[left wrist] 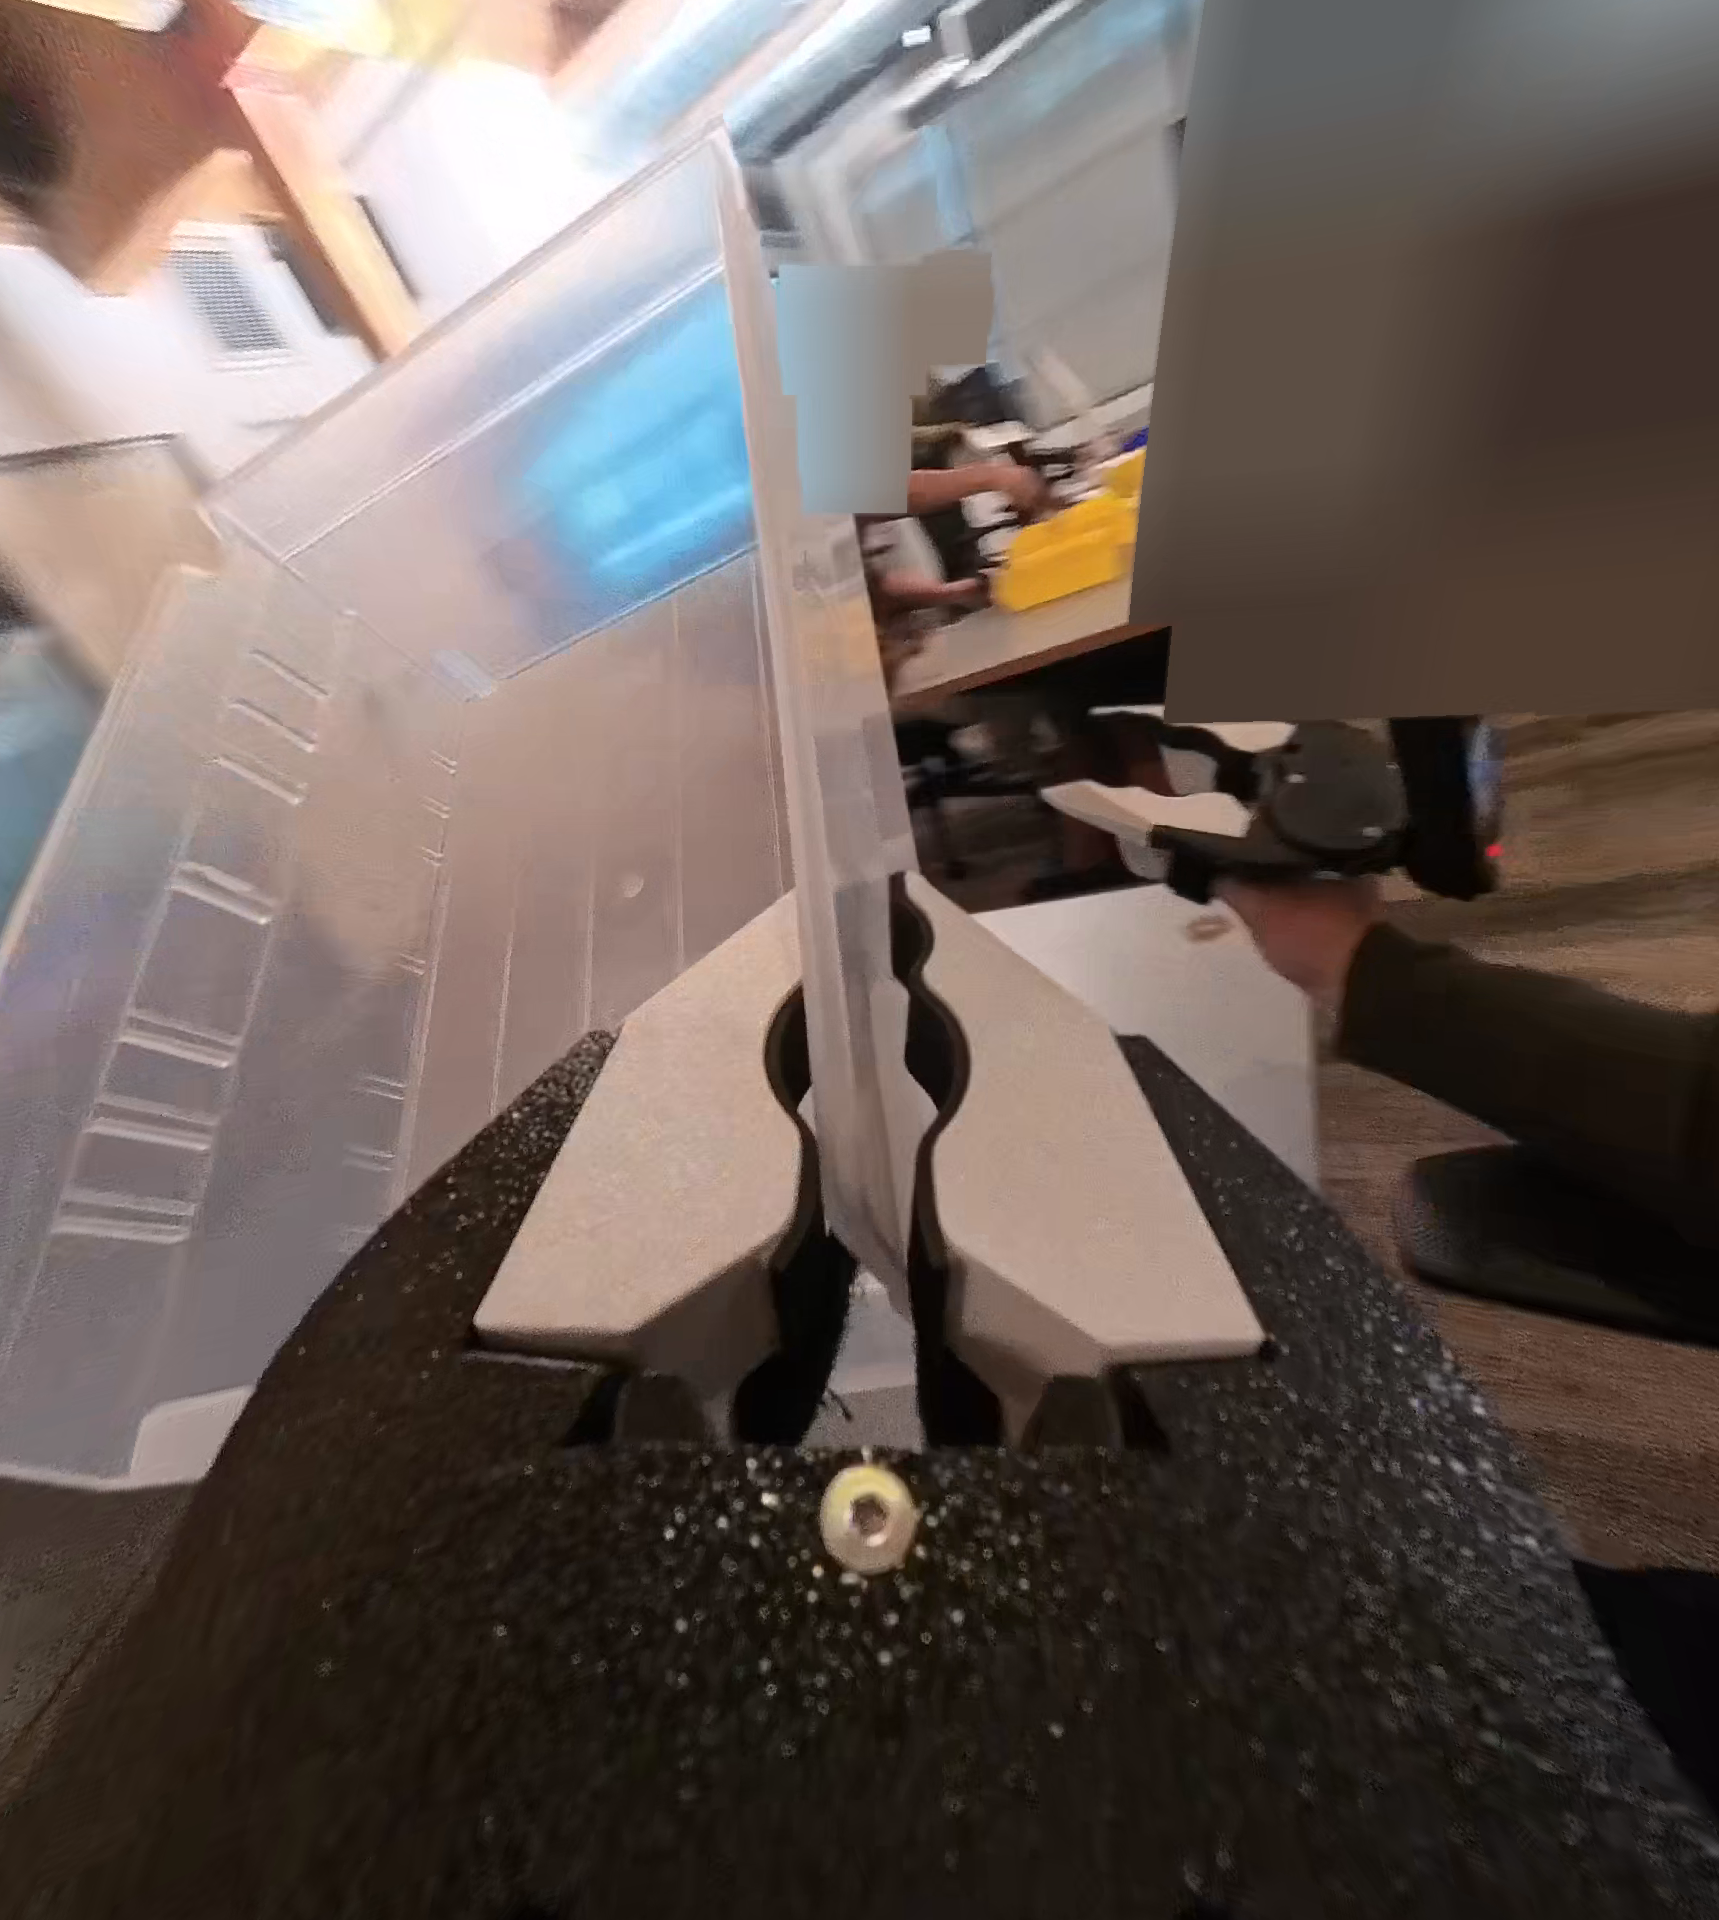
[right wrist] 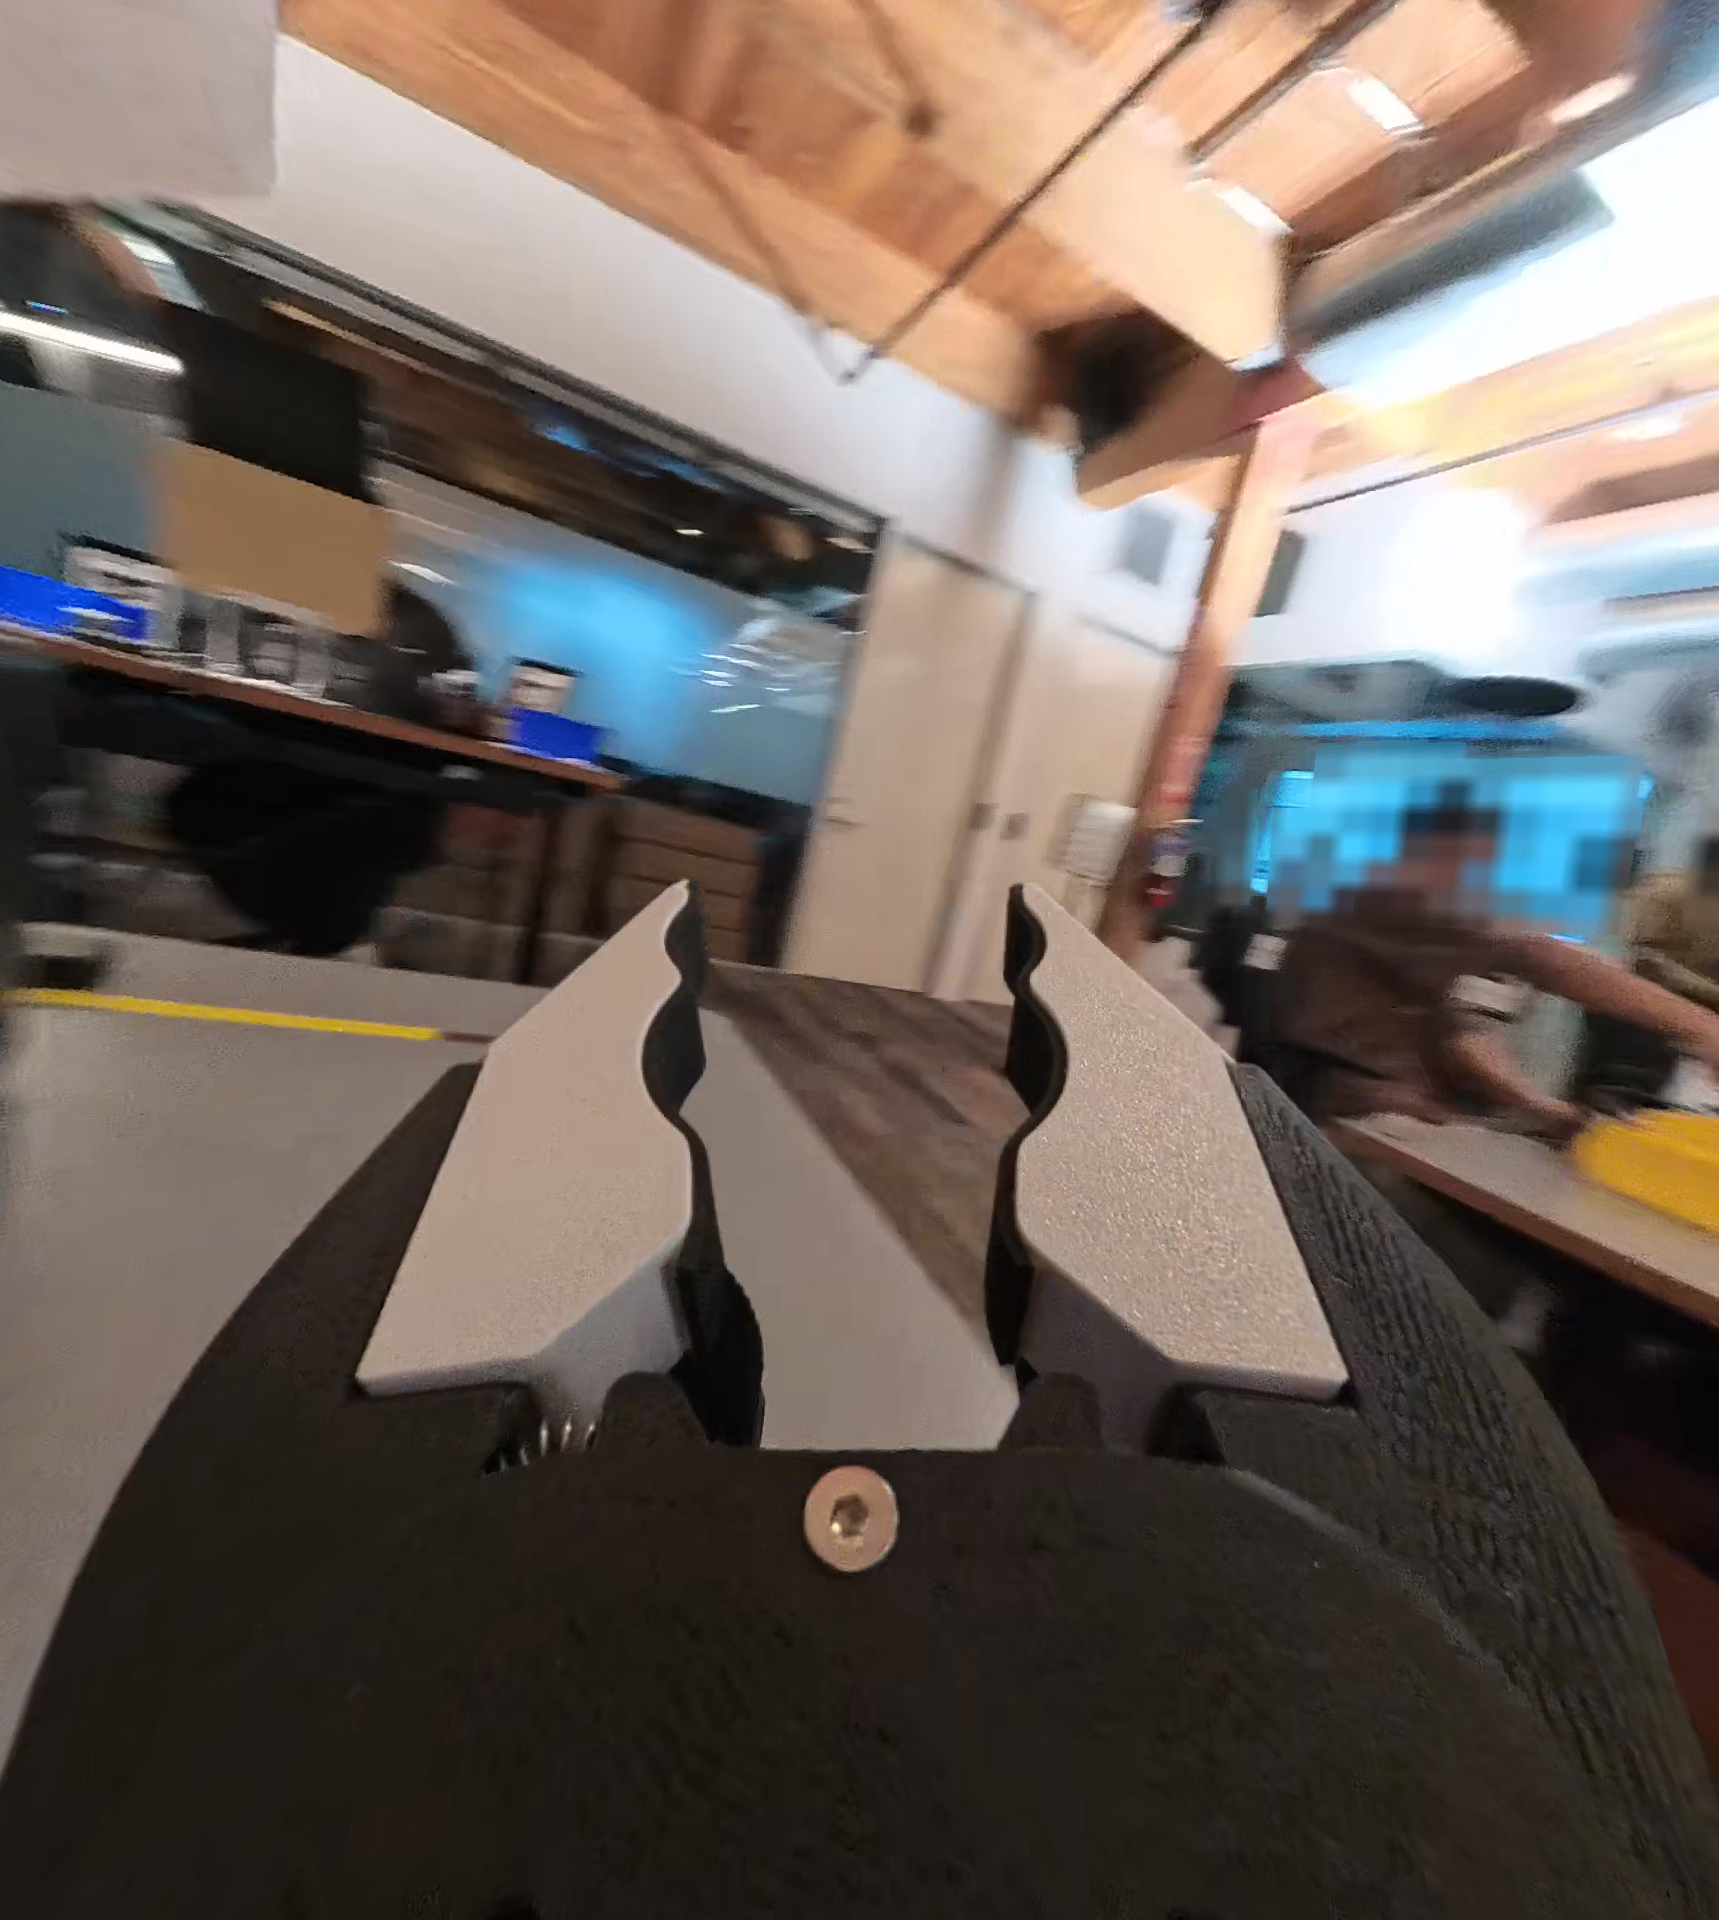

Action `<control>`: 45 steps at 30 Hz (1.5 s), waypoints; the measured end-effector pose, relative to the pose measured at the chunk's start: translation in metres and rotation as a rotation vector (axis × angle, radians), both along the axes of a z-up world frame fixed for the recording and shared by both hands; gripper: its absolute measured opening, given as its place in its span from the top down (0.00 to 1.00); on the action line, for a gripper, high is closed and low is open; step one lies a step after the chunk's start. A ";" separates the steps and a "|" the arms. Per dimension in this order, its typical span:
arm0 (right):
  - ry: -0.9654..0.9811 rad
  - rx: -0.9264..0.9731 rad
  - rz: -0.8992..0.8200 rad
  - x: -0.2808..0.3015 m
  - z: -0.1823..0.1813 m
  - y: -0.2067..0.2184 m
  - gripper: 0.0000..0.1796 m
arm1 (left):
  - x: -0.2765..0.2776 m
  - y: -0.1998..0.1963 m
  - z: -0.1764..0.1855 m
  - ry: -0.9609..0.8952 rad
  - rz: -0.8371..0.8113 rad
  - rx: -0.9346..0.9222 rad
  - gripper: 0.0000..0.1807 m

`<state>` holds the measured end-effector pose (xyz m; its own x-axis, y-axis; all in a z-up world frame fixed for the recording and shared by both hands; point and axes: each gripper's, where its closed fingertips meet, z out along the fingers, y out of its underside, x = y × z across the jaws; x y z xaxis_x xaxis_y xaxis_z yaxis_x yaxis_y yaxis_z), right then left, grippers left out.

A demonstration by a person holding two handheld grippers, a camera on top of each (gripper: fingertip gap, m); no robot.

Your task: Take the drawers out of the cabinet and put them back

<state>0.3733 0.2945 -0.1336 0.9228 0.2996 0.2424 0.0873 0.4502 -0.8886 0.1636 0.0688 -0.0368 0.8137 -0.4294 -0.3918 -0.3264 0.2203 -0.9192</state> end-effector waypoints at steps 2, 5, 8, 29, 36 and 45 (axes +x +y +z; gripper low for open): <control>0.062 0.011 -0.124 0.052 -0.002 0.006 0.68 | 0.044 0.027 -0.009 0.025 -0.115 -0.043 0.97; 0.259 0.003 -0.245 0.114 -0.008 0.010 0.62 | 0.097 0.072 -0.035 0.065 -0.193 -0.090 0.97; 0.384 -0.054 -0.241 0.137 -0.017 0.019 0.61 | 0.129 0.118 -0.072 0.080 -0.206 -0.155 0.97; 0.516 -0.230 -0.048 0.109 -0.039 0.047 0.60 | 0.160 0.209 -0.233 0.215 -0.102 -0.511 0.97; 0.453 -0.249 0.005 0.092 -0.040 0.051 0.60 | 0.164 0.205 -0.254 0.292 -0.095 -0.482 0.97; 0.289 -0.140 -0.048 0.067 -0.025 0.037 0.58 | 0.127 0.175 -0.211 0.196 0.002 -0.289 0.58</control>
